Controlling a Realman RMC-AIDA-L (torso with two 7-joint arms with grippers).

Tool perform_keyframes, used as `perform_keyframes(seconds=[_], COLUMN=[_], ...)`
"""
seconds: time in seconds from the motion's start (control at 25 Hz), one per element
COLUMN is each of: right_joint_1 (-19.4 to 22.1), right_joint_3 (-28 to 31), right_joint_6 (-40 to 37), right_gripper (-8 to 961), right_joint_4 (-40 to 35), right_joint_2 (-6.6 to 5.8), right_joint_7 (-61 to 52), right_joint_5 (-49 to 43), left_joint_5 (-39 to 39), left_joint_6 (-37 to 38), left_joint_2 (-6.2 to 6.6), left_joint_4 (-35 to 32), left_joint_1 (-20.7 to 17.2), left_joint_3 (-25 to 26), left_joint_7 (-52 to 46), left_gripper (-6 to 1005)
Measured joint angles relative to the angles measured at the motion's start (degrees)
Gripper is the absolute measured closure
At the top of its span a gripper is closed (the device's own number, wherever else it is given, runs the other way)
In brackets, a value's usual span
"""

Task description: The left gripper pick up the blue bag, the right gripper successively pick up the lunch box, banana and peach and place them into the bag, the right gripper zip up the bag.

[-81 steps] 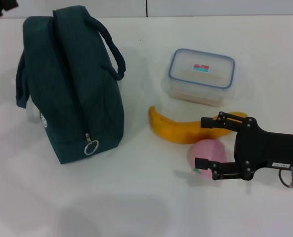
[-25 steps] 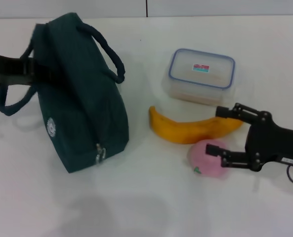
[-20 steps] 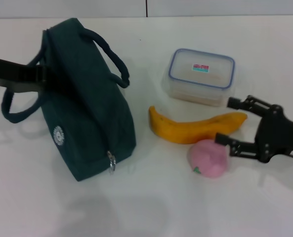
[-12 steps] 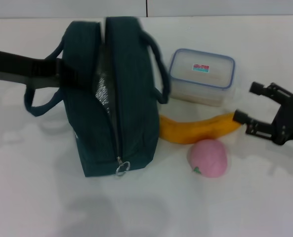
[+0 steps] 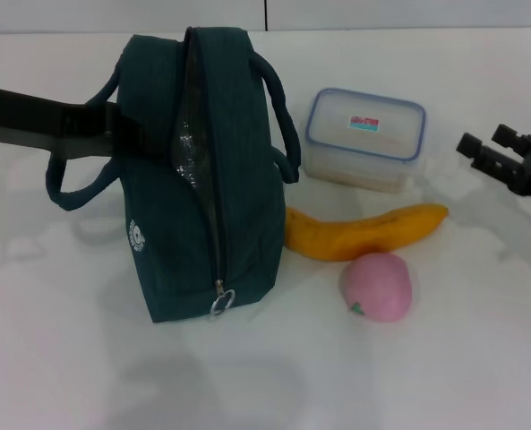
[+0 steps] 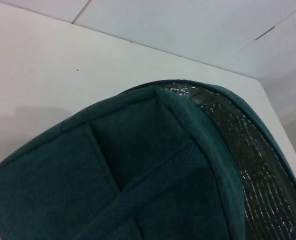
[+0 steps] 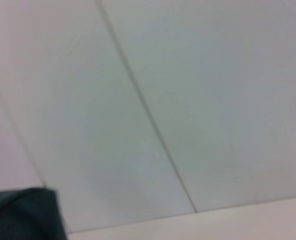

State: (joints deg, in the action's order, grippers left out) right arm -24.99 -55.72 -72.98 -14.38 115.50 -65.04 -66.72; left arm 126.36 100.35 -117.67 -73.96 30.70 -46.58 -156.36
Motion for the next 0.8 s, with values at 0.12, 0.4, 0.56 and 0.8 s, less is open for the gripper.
perform_keyframes(seconds=[0.12,0.4,0.56,0.8], right_joint_1=[-1.96,-6.23,-7.71,-10.84], right_joint_3=[-0.03,-0.16,-0.37,-0.67], right_joint_6=[2.96,6.57,8.2,10.12], right_gripper=[82,83,83,83], right_joint_4=[1.29,6.04,7.14,10.01], right_joint_2=[0.11,0.32,0.58,0.61], right_joint_7=[-5.05,-13.7,-14.96,-17.03], right_joint_5=[0.27,0.9,1.74,1.45], left_joint_5=[0.1,0.12,0.03,-0.18], left_joint_6=[0.0,-0.24,-0.47,-0.58], left_joint_2=[-0.03,-0.04,-0.08,-0.17], left_joint_4=[0.16,0.88,1.39,1.71], left_joint_1=[-0.02,-0.03,-0.03,0.02], left_joint_3=[0.0,0.0,0.0,0.0], left_joint_7=[0.0,0.41,0.57,0.59], left_gripper=[965,965,965,965])
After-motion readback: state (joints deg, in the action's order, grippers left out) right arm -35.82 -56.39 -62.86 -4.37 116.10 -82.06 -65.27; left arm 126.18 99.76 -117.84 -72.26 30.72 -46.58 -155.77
